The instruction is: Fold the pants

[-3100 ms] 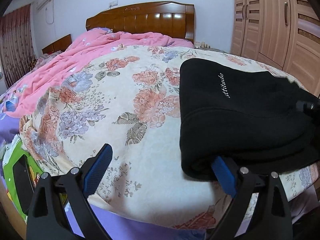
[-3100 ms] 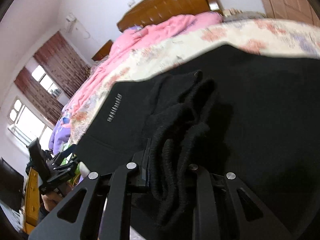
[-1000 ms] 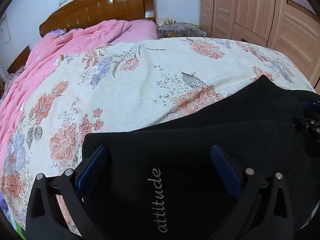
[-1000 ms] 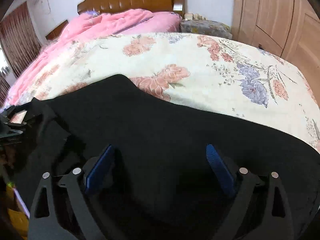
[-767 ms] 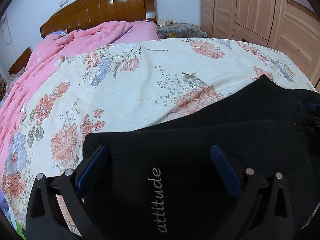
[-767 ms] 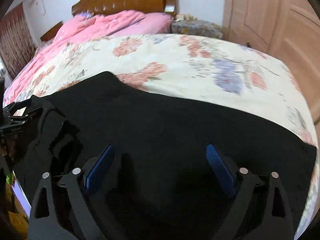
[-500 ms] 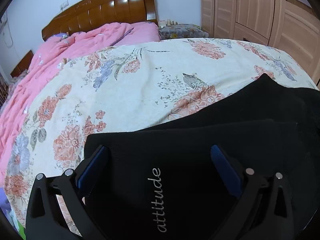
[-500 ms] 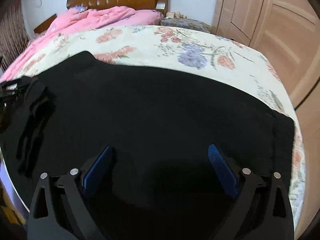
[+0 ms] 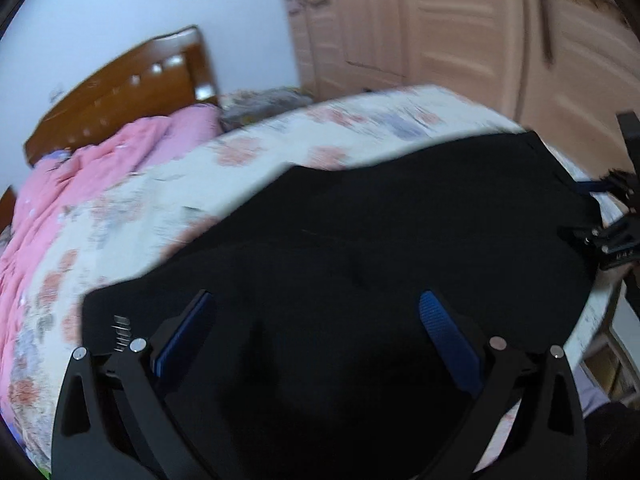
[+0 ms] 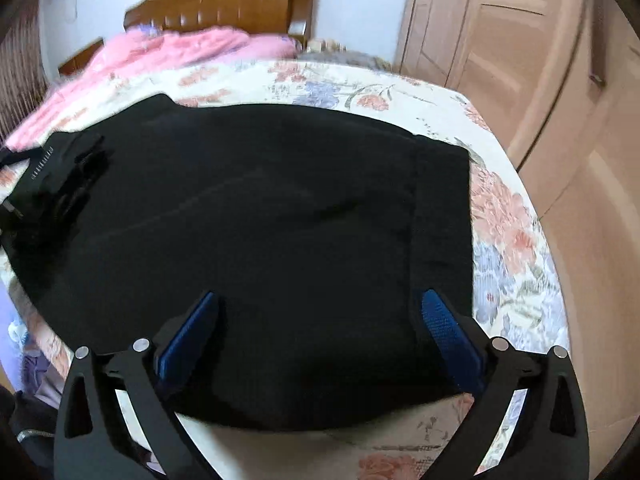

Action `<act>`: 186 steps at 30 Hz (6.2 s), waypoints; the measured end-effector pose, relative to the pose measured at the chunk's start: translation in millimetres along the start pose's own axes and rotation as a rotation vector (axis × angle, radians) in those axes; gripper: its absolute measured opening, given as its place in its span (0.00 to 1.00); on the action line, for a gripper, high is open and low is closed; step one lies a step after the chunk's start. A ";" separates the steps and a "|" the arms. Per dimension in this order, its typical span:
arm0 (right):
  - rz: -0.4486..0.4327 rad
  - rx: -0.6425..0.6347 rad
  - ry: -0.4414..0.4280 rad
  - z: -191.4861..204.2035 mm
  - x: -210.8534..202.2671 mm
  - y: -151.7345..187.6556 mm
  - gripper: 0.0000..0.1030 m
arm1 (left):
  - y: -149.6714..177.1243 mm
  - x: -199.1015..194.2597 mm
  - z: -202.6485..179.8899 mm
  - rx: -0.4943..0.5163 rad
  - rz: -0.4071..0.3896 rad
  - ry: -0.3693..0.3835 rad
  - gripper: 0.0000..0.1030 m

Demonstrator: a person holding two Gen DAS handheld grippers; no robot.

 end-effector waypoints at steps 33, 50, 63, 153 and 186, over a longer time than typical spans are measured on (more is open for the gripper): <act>0.056 0.729 -0.488 -68.6 -0.4 17.7 0.96 | -19.6 27.8 -201.8 0.273 -0.008 0.241 0.99; -0.064 0.779 -0.741 -76.9 -31.8 -19.5 0.96 | -63.7 25.6 -276.1 0.424 -0.096 0.250 0.98; -0.061 0.874 -0.673 -95.2 -18.5 10.6 0.96 | -71.2 48.7 -257.2 0.293 -0.066 0.307 0.44; -0.240 -0.289 -0.368 263.3 -37.8 -67.1 0.86 | 63.6 20.4 139.7 -0.444 0.337 0.322 0.98; 0.011 0.240 -0.668 169.0 25.1 -48.5 0.87 | 82.0 11.1 151.5 -0.590 0.340 0.364 0.89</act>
Point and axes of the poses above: each gripper's, at about its wrist camera, not at the fingertips, and x roughly the way its jaws point, z to its left, y to its underside, the point moved 5 cm from there along x, roughly the way its jaws point, and after that the axes turned 1 degree about -y, right-handed, at the moved point
